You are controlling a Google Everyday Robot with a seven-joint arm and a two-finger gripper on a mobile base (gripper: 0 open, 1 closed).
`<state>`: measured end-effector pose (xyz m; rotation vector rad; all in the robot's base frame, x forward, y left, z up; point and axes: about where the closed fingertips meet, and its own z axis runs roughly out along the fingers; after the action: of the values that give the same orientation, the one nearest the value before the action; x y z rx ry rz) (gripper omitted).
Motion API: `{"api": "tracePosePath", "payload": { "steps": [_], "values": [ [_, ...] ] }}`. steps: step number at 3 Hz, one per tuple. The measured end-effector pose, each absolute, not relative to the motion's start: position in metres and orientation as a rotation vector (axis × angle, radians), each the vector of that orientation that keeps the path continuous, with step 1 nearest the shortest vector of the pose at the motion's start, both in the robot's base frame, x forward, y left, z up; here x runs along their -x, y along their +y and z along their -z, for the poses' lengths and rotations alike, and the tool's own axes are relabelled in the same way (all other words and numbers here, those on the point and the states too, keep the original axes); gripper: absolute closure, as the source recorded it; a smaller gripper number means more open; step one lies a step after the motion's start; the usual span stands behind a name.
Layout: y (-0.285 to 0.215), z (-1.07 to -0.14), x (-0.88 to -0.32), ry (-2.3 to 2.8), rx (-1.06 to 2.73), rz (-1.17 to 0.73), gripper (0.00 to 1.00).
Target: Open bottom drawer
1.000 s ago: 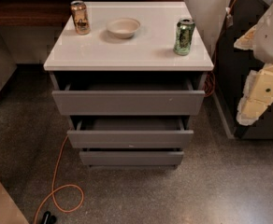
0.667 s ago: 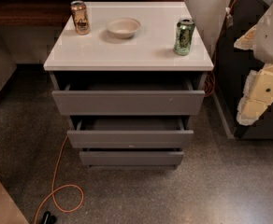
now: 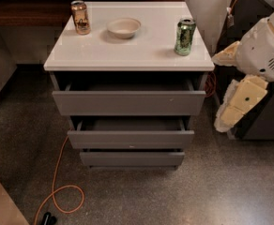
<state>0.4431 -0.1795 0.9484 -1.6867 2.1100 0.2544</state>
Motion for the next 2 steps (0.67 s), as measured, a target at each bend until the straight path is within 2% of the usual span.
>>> {"api": "tracePosePath", "payload": {
  "steps": [1, 2],
  "values": [
    [-0.159, -0.928, -0.442, 2.057, 1.682, -0.285, 0.0],
    [-0.126, -0.884, -0.442, 2.032, 1.708, -0.207, 0.0]
  ]
}}
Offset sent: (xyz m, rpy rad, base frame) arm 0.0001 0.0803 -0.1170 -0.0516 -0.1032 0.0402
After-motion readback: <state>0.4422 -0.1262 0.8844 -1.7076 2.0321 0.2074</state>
